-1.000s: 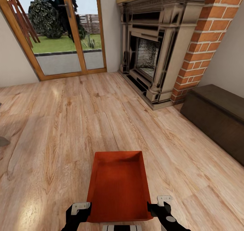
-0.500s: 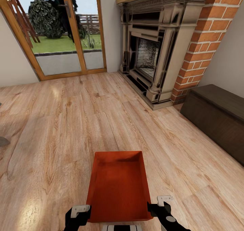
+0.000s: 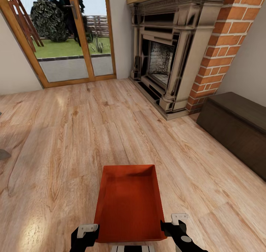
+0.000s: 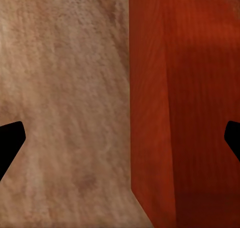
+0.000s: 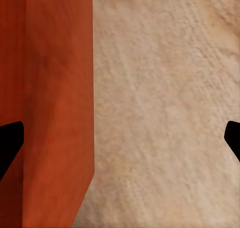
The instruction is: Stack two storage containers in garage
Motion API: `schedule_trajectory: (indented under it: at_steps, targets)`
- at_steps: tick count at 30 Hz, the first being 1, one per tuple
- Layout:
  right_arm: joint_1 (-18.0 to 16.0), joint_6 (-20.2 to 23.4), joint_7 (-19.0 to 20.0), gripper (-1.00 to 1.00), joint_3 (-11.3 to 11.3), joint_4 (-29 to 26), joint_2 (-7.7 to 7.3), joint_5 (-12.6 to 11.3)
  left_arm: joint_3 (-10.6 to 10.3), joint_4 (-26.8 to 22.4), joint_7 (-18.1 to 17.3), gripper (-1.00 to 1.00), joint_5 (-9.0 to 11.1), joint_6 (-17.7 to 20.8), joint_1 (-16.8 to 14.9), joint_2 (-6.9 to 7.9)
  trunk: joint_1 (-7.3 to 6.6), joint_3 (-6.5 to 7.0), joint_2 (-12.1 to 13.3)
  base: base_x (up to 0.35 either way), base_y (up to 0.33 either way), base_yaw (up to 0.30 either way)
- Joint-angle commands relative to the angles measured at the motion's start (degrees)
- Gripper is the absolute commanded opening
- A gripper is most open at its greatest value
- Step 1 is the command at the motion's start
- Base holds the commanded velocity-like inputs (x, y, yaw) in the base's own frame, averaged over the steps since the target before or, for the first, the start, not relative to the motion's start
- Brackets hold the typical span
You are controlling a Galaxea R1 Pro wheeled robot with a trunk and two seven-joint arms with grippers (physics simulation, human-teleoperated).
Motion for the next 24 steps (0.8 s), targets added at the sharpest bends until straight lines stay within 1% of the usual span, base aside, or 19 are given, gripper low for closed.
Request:
schedule_trajectory:
  at_steps: [1, 12, 14, 24]
  targets:
    - [0.0, -0.2, -0.3, 1.0, 0.2, 0.1, 0.01, 0.1, 0.2, 0.0, -0.1, 1.0, 0.0, -0.2, 0.0, -0.03, -0.01, -0.04, 0.0, 0.0, 0.0, 0.0]
    - [0.0, -0.2, -0.3, 1.0, 0.2, 0.1, 0.01, 0.1, 0.2, 0.1, -0.1, 1.0, 0.0, -0.2, 0.0, -0.03, -0.01, -0.04, 0.0, 0.0, 0.0, 0.0]
    - [-0.1, -0.2, -0.3, 1.0, 0.2, 0.1, 0.01, 0.1, 0.2, 0.1, -0.1, 1.0, 0.0, -0.2, 0.0, -0.03, 0.43, -0.4, -0.8, 0.0, 0.0, 0.0]
    - [0.0, -0.2, -0.3, 1.0, 0.2, 0.1, 0.01, 0.1, 0.2, 0.0, -0.1, 1.0, 0.0, -0.2, 0.0, -0.03, 0.43, -0.4, -0.8, 0.0, 0.0, 0.0]
